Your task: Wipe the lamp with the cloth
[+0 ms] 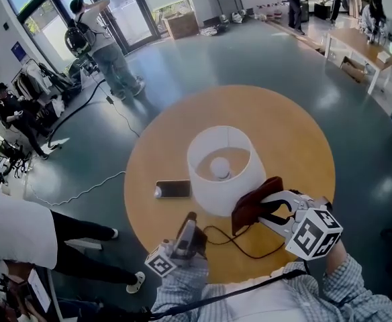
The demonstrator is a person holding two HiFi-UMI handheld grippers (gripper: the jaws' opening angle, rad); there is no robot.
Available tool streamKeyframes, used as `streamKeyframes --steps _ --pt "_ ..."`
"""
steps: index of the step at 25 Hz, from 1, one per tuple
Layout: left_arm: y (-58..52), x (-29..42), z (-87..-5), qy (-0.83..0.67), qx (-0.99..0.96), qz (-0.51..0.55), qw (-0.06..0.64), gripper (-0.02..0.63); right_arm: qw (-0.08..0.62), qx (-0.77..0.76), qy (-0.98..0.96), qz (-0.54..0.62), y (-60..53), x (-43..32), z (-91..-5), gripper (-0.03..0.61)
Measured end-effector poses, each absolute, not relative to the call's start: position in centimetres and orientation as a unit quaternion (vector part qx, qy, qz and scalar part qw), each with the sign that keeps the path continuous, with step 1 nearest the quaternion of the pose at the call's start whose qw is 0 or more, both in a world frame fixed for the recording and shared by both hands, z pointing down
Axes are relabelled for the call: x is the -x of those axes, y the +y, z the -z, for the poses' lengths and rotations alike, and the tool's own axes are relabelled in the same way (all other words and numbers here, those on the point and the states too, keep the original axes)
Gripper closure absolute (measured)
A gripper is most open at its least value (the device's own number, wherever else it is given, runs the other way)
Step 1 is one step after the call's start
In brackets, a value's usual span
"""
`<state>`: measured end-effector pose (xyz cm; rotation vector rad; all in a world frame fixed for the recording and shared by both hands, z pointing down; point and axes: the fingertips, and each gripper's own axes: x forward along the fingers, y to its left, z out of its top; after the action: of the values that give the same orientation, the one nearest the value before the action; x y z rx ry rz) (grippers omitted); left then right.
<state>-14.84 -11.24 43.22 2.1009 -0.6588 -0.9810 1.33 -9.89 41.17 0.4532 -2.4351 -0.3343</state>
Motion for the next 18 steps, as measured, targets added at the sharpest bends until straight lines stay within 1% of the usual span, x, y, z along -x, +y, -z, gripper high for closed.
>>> streamKeyframes --steps 4,7,9,12,13,15,18 --pt "-12.3 17.4 -38.8 -0.298 -0.871 0.295 0.256 0.433 0.311 -0.172 -0.927 0.121 -10.0 -1.6 -41.2 0.486" --pt "-13.4 17.6 -34.2 -0.311 -0.910 0.215 0.168 0.419 0.309 -0.171 -0.928 0.118 -10.1 -1.6 -41.2 0.486" --pt "-14.0 16.5 -31.7 -0.316 -0.936 0.124 0.096 0.414 0.309 -0.170 -0.928 0.118 -10.1 -1.6 -41.3 0.486" --pt "-14.8 13.6 -29.4 -0.314 -0.948 -0.040 -0.026 0.414 0.306 -0.170 -0.929 0.118 -10.2 -1.5 -41.5 0.486" --pt "-14.9 12.6 -29.0 -0.305 -0.946 -0.088 -0.060 0.422 0.305 -0.170 -0.930 0.118 -10.3 -1.5 -41.5 0.486" --pt "-14.8 10.6 -28.8 -0.264 -0.943 -0.170 -0.106 0.423 0.303 -0.169 -0.931 0.117 -10.3 -1.5 -41.4 0.486" --pt "-14.2 7.7 -29.3 -0.177 -0.936 -0.261 -0.157 0.423 0.302 -0.168 -0.931 0.115 -10.3 -1.3 -41.2 0.486"
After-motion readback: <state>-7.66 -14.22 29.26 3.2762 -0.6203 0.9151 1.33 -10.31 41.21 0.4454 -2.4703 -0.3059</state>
